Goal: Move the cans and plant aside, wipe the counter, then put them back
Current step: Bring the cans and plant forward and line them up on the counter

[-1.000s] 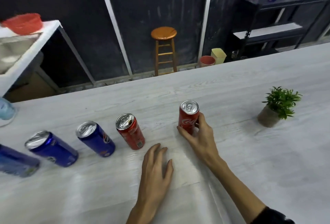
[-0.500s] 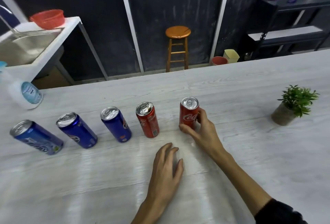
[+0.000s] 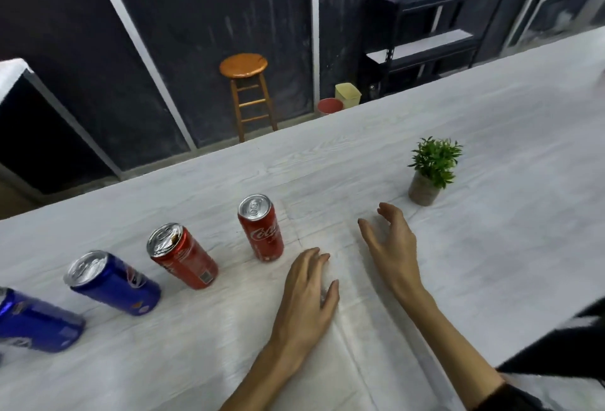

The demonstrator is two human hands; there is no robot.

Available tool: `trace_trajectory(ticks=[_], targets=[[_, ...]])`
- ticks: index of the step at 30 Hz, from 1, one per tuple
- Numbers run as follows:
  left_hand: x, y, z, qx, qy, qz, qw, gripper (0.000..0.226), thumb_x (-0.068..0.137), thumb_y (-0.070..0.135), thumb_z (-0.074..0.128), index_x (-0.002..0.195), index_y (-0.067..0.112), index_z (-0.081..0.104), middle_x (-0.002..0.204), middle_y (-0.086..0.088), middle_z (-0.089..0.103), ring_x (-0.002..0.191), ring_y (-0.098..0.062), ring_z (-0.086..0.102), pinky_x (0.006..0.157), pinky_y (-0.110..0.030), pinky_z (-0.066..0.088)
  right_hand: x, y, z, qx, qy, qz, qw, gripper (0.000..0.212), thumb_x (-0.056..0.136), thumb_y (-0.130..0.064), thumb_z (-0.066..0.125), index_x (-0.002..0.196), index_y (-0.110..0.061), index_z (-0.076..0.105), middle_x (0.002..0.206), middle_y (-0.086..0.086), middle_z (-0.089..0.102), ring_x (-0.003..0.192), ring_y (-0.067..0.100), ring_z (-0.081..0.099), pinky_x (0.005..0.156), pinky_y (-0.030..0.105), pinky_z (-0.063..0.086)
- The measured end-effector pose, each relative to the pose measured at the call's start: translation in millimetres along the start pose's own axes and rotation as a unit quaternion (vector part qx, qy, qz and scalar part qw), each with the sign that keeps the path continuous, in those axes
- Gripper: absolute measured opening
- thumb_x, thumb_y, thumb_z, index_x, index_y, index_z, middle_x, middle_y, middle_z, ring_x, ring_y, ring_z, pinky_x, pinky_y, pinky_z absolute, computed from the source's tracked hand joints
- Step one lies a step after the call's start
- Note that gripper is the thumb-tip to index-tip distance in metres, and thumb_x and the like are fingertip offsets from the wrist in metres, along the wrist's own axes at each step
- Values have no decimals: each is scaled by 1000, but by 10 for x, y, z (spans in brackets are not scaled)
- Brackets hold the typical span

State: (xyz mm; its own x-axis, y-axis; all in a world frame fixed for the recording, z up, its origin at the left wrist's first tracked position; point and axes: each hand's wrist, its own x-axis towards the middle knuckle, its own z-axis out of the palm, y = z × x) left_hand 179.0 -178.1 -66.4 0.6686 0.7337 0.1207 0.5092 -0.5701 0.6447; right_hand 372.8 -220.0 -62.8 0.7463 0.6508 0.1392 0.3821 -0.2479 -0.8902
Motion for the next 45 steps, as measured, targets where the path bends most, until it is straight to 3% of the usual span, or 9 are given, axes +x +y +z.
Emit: trace_trajectory(ticks=[7, 12, 18, 22, 28, 32, 34, 40, 45], targets=[[636, 237, 320, 20, -54, 40, 998, 57, 105, 39, 48, 157, 21, 35, 166, 5, 23, 154, -6, 12, 125, -18, 8, 342, 276, -411, -34, 158, 62, 985, 67, 98, -33, 70, 151, -6, 39, 145, 11, 49, 136, 24, 46, 110, 30, 38], [880, 332, 473, 24, -74, 44, 996, 59, 105, 42, 46, 159, 22, 31, 167, 6, 19, 154, -5, 9, 121, -13, 4, 703, 389, -532, -13, 130, 80, 988, 87, 94, -40, 74, 160, -8, 26, 158, 10, 38, 146, 24, 35, 119, 32, 33], [890, 334, 514, 15, -85, 38, 996, 57, 105, 43, 45, 158, 26, 31, 167, 7, 19, 154, -5, 10, 127, -27, 18, 938, 440, -560, 13, 125, 49, 991, 69, 90, -31, 79, 147, -18, 42, 133, 3, 60, 120, 23, 59, 101, 46, 53], [725, 283, 439, 13, -73, 34, 997, 55, 105, 41, 47, 156, 27, 34, 165, 9, 21, 153, -3, 11, 125, -22, 16, 889, 442, -555, 10, 126, 42, 991, 66, 88, -31, 81, 142, -17, 46, 127, 4, 62, 115, 24, 61, 98, 46, 54], [451, 242, 241, 7, -34, 24, 999, 57, 105, 47, 45, 156, 27, 31, 159, 15, 27, 148, 5, 16, 114, -1, 7, 579, 312, -433, 13, 76, 18, 997, 64, 86, -27, 84, 140, -19, 49, 123, 2, 65, 112, 23, 64, 95, 40, 56], [143, 187, 79, 0, -18, 23, 1000, 56, 105, 44, 46, 155, 23, 33, 159, 11, 30, 150, -2, 20, 122, -14, 16, 221, 130, -238, 30, 29, -7, 999, 64, 86, -26, 84, 139, -19, 50, 120, 3, 66, 102, 9, 68, 81, 9, 51], [-70, 130, -21, -2, -11, 8, 1000, 56, 105, 43, 48, 154, 22, 34, 159, 10, 30, 151, -4, 21, 123, -19, 18, 6, 34, -115, 32, 13, -15, 999, 65, 85, -26, 85, 140, -17, 52, 120, 2, 67, 101, -1, 65, 79, 4, 47], [-883, -249, -437, 19, 27, -59, 998, 55, 103, 45, 49, 153, 23, 37, 159, 9, 32, 150, -6, 22, 122, -17, 14, -732, -257, 338, 58, -41, -19, 997, 62, 79, -39, 86, 133, -31, 55, 114, -5, 72, 95, 4, 71, 83, 23, 58], [-1516, -646, -838, 26, 82, -138, 987, 55, 101, 36, 59, 149, 15, 44, 155, 1, 42, 147, -16, 34, 123, -32, 28, -1260, -509, 808, 60, -102, -33, 992, 66, 75, -45, 85, 132, -27, 56, 111, -4, 72, 100, 14, 71, 87, 41, 60]])
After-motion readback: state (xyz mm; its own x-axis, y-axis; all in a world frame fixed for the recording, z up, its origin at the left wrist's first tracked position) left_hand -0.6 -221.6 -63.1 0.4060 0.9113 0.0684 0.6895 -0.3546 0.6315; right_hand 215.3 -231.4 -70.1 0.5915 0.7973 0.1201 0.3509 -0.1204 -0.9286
